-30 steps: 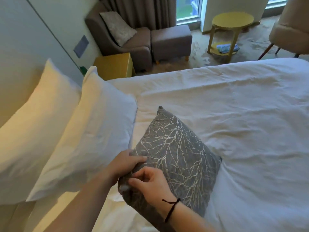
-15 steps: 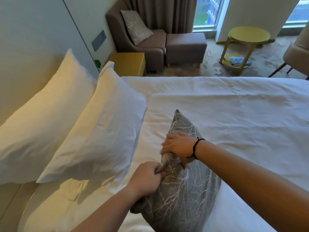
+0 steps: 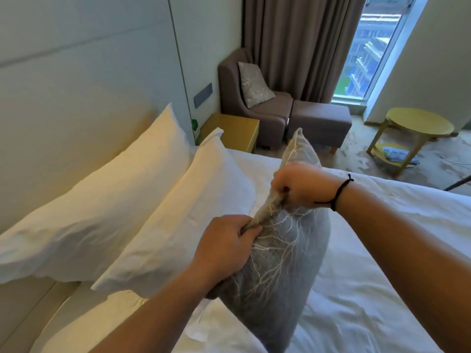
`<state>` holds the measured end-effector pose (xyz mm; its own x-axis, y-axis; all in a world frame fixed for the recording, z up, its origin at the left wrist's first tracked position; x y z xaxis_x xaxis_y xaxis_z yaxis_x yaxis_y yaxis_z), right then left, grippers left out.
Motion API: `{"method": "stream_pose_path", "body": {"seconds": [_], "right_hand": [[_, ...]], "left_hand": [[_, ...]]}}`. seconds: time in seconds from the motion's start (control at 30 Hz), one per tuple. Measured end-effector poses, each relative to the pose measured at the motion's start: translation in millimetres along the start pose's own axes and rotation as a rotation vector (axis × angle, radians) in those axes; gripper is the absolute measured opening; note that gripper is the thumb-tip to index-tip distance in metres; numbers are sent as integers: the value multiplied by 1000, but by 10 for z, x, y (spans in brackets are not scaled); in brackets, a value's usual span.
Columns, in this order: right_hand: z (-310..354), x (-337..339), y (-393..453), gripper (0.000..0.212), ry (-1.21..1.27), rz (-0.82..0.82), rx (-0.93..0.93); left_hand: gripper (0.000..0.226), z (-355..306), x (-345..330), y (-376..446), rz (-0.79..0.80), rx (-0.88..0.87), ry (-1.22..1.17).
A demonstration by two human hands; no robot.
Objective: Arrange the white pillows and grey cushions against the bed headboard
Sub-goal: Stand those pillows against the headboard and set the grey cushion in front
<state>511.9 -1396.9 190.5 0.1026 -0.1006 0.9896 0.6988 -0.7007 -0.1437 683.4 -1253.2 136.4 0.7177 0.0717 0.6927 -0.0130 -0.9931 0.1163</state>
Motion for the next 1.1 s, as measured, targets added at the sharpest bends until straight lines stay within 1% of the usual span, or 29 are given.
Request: {"method": "stream_pose_path", "body": {"seconds": [0.07, 0.1, 0.13, 0.17, 0.2, 0.27, 0.3, 0.33, 0.37, 0.43, 0.47, 0.53, 0.6, 0.67, 0.7, 0.77, 0.83, 0.9, 0.97, 1.03, 1.1], "right_hand": [[61, 76, 322, 3, 47, -167, -20], [114, 27, 475, 6, 86, -212, -52], [192, -91, 623, 11, 142, -205, -87], [296, -282, 752, 20, 223, -145, -123], [426, -529, 859, 33, 326, -39, -163], [728, -1058, 990, 60, 556, 188, -246], [889, -1296, 1027, 69, 662, 261, -296], [1043, -1497, 1059, 76, 754, 294, -349], [1176, -1660, 1095, 80, 829, 298, -404], [1378, -1864, 1184, 86, 941, 272, -528], [1442, -1911, 1231, 86, 977, 253, -596], [1500, -1933, 1322, 79, 990, 190, -711], [1495, -1914, 1389, 67, 951, 103, -802], [1517, -1901, 1449, 56, 912, 36, -884], [1550, -1901, 1481, 52, 896, 7, -924], [1651, -1925, 1541, 52, 892, -59, -1000], [1774, -1949, 1585, 56, 888, -134, -1055], [1869, -1947, 1594, 59, 883, -170, -1087], [1922, -1930, 1575, 64, 922, -148, -1082], [1948, -1899, 1535, 69, 953, -120, -1041], [1954, -1851, 1482, 71, 923, -119, -982]], "left_hand": [[36, 162, 214, 252, -32, 41, 60], [33, 273, 285, 365, -28, 71, 84], [27, 409, 330, 456, -18, 112, 98], [24, 575, 341, 517, 2, 167, 99], [27, 763, 320, 540, 45, 228, 85], [35, 1180, 218, 446, 190, 309, 70], [40, 1378, 174, 343, 253, 339, 62], [45, 1567, 160, 229, 280, 373, 42], [48, 1748, 177, 124, 275, 409, 18], [43, 2081, 291, -28, 200, 463, -17], [36, 2225, 377, -70, 157, 477, -19], [25, 2486, 558, -96, 77, 484, 20], [23, 2712, 716, -58, 14, 480, 74], [24, 2921, 846, 0, -8, 468, 117], [25, 3025, 889, 22, 0, 457, 130], [30, 3206, 923, 45, 60, 427, 155], [40, 3344, 898, 37, 158, 418, 163], [51, 3405, 830, 0, 260, 442, 127], [61, 3385, 751, -60, 315, 489, 83], [66, 3338, 692, -113, 310, 521, 72], [68, 3289, 671, -125, 295, 521, 87]]}}
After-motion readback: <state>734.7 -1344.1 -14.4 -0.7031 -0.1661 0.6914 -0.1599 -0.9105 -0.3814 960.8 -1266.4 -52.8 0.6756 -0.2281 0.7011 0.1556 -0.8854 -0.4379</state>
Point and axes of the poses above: each hand's wrist, its own y-axis towards the middle knuckle, its own x-axis out of the back of the hand, z = x × y, the point moved 1 cm from there along y, towards the middle knuckle, and after that the axes turned 1 degree about -x, right-handed, at the moved point
